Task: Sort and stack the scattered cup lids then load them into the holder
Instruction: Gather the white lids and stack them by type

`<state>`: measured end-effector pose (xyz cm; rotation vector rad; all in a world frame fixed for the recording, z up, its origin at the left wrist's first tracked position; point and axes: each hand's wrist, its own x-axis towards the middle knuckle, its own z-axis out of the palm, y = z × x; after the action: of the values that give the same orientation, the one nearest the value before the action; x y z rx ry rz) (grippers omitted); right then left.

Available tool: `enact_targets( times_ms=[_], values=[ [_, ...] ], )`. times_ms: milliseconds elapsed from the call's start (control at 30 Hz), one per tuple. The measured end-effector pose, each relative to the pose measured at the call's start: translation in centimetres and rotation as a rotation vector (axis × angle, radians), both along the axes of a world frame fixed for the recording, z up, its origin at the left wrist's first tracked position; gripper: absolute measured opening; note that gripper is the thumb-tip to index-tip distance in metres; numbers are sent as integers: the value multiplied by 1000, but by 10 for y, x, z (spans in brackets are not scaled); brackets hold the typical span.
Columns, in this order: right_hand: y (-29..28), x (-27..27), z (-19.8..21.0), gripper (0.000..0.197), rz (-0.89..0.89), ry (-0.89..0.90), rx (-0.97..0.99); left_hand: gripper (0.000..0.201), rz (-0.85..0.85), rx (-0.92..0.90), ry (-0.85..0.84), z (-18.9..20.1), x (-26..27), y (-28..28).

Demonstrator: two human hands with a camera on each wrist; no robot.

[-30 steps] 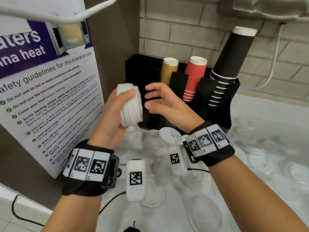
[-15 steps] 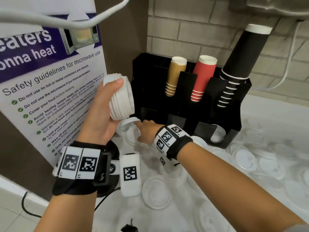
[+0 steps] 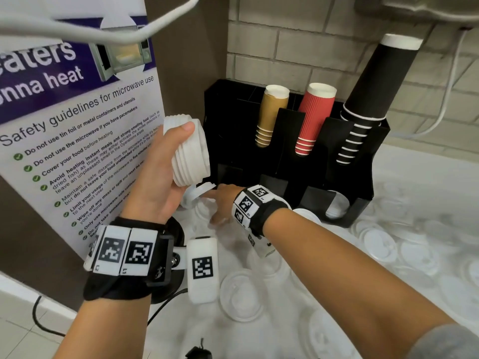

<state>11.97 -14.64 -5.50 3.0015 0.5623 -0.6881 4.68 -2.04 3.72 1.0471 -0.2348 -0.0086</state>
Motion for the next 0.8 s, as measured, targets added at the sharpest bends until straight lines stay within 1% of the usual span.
enact_targets(
  times_ms=[100, 233, 333, 433, 500, 567, 633, 733, 800],
  values=[
    [4, -1, -8, 83, -29, -25, -16, 29, 1, 10, 26, -2, 0, -1],
    [7, -6, -16, 74, -35, -95, 19, 24, -5, 19, 31, -4, 1, -3],
    [12, -8, -17, 80, -39, -122, -17, 34, -6, 35, 31, -4, 1, -5],
    [14, -13, -15, 88, -64, -146, -12, 29, -5, 28, 27, -4, 1, -4],
    [9, -12, -4, 84, -56, -163, 7, 27, -12, 23, 24, -2, 2, -3],
    [4, -8, 8, 79, -39, -143, 32, 25, -16, 26, 19, -1, 2, -4],
    [1, -7, 11, 84, 9, -122, 4, 23, -17, 31, 21, 0, 2, -6],
    [4, -8, -1, 94, 109, -45, -116, 25, -13, 36, 29, 1, 2, -9],
    [7, -7, -13, 93, 124, -31, -137, 29, -13, 33, 36, 1, 2, -9]
  ],
)
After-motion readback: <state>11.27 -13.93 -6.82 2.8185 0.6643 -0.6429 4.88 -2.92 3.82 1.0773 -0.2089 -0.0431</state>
